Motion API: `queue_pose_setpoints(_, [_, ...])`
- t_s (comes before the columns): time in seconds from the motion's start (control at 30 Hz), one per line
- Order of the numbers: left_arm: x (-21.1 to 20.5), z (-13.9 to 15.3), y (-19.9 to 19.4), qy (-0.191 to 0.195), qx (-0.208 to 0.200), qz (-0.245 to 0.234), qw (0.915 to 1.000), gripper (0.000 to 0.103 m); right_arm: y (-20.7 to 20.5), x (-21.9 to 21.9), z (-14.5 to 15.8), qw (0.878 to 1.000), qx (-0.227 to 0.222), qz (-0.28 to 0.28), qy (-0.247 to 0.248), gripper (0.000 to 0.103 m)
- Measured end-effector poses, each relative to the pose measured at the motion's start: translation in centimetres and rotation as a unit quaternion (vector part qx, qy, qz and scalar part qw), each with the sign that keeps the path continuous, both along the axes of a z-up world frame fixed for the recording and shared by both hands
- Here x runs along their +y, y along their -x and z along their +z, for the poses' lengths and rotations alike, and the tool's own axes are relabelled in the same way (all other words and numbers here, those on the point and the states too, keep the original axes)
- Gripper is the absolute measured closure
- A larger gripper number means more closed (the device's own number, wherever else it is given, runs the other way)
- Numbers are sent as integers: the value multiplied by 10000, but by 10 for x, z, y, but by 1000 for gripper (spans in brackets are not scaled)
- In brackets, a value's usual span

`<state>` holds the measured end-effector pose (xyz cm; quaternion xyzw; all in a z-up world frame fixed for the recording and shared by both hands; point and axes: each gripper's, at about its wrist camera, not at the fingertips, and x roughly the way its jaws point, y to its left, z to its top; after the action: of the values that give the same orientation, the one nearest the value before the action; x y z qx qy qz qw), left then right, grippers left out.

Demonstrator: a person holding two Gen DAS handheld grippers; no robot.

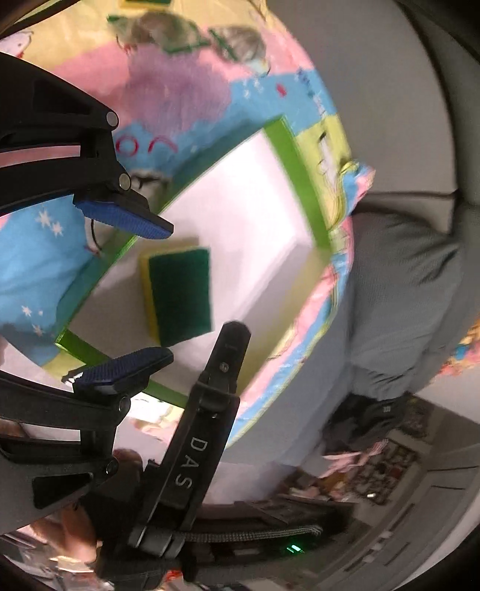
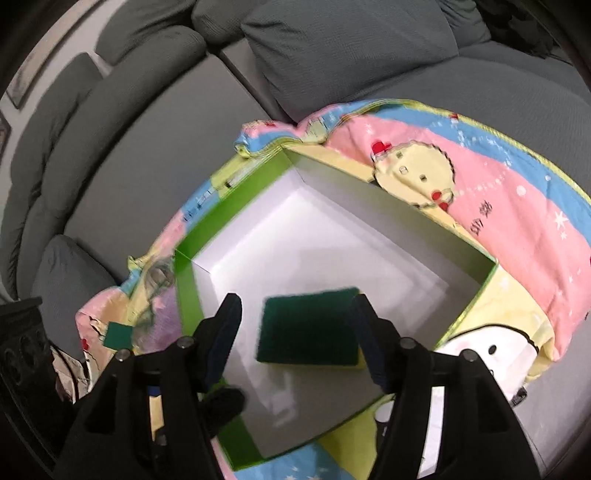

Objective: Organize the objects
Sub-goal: 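Open the right gripper to drop the sponge into the box, then move the right gripper to the lilac bath puff and grasp it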

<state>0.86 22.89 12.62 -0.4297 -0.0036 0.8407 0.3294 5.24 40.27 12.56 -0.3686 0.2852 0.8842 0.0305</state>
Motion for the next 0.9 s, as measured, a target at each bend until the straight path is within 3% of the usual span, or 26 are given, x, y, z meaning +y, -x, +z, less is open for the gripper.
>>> queue_pose_setpoints(0.03, [-9, 6, -3, -123, 81, 89, 9999, 40, -2, -2, 5, 9999, 151, 16, 22, 36])
queue_pose_setpoints(0.1, [-35, 17, -7, -460, 254, 349, 9980, 30, -4, -8, 16, 9989, 443, 99, 64, 28])
queue_pose_setpoints(0.13, [-45, 20, -7, -551, 332, 501, 9967, 19, -5, -13, 20, 9982, 571, 165, 68, 27])
queue_pose_setpoints(0.23, [-83, 17, -8, -407, 608, 1220, 9898, 17, -3, -27, 29, 9957, 819, 415, 95, 26])
queue_pose_setpoints(0.33, [-118, 2, -1, -166, 358, 1844, 9821, 17, 4, -47, 32, 9939, 863, 663, 165, 25])
queue_pose_setpoints(0.57, [-204, -55, 2, -230, -621, 3011, 9513, 17, 34, -112, 27, 9921, 359, 1204, -26, 25])
queue_pose_setpoints(0.7, [-227, -55, 1, -353, -541, 3332, 9406, 17, 49, -153, 18, 9877, 184, 1545, -167, 25])
queue_pose_setpoints(0.83, [-244, -61, -2, -630, -761, 3543, 9299, 17, 77, -189, -3, 9825, -232, 1800, -409, 25])
queue_pose_setpoints(0.9, [-249, -63, -5, -687, -841, 3623, 9257, 17, 93, -202, -19, 9806, -477, 1838, -478, 32])
